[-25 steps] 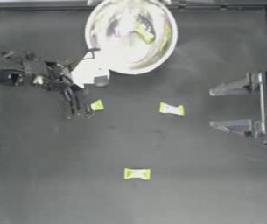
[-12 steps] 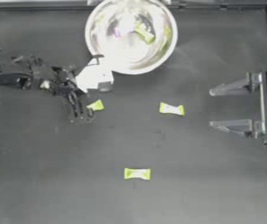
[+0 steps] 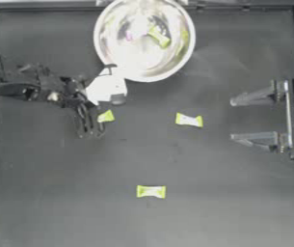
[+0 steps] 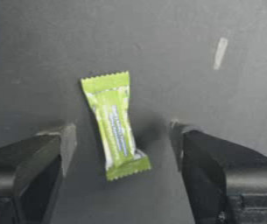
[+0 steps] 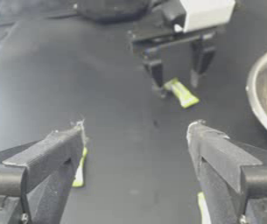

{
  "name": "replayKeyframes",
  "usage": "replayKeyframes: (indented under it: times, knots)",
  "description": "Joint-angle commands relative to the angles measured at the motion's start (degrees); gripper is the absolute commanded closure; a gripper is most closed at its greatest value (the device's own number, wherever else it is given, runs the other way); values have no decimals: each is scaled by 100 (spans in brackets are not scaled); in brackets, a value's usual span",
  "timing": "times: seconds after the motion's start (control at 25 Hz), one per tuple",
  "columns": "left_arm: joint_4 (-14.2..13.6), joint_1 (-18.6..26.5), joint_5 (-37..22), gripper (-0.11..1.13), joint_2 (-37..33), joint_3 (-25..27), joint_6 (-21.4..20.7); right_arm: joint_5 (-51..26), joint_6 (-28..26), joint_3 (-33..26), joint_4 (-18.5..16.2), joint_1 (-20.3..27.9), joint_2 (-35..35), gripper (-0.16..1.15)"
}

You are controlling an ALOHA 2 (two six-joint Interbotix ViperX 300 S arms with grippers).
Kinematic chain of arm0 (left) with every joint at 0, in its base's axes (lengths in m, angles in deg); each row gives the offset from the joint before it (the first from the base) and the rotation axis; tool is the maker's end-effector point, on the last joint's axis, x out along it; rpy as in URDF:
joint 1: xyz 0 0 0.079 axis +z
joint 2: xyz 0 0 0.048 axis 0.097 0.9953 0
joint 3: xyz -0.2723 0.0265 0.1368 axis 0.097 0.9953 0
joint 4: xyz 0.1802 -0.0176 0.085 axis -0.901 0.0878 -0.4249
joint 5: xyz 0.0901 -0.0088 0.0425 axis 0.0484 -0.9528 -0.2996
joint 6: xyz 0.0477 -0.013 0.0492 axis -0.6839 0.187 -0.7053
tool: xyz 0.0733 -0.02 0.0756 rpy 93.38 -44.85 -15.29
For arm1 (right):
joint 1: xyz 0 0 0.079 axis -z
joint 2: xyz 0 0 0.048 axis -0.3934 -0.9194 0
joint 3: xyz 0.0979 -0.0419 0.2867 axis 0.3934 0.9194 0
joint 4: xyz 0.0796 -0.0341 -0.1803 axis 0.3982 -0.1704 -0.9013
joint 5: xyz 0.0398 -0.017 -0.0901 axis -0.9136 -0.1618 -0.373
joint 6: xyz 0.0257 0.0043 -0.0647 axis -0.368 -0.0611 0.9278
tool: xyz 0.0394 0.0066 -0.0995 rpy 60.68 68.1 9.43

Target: Put candies in bowl

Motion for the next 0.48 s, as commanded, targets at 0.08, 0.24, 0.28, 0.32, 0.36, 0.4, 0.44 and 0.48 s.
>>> replayKeyframes:
  times: [0.08, 0.24, 0.28, 0.32, 0.36, 0.4, 0.44, 0.48]
  knots:
    - [-62, -26, -79, 7, 44, -378, 9, 53, 0, -53, 26, 0, -18, -1]
    - [-211, -26, -404, 8, 272, -598, 62, 88, 0, -53, 26, -9, -18, -1]
    - [-246, -18, -501, 8, 316, -633, 132, 88, 0, -53, 35, -9, -18, -1]
    - [-369, -26, -580, 8, 360, -642, 272, 88, 0, -53, 35, 0, -18, -1]
    - [-492, -26, -624, 8, 369, -633, 404, 88, 0, -53, 35, 0, -18, -1]
    - [-633, -18, -668, 8, 378, -615, 563, 97, 0, -53, 18, -9, -18, -1]
    - [-765, -26, -686, 9, 378, -598, 729, 105, 0, -53, 18, -9, -18, -1]
    - [-905, -44, -694, 9, 378, -580, 879, 105, 0, -53, 9, -9, -18, -1]
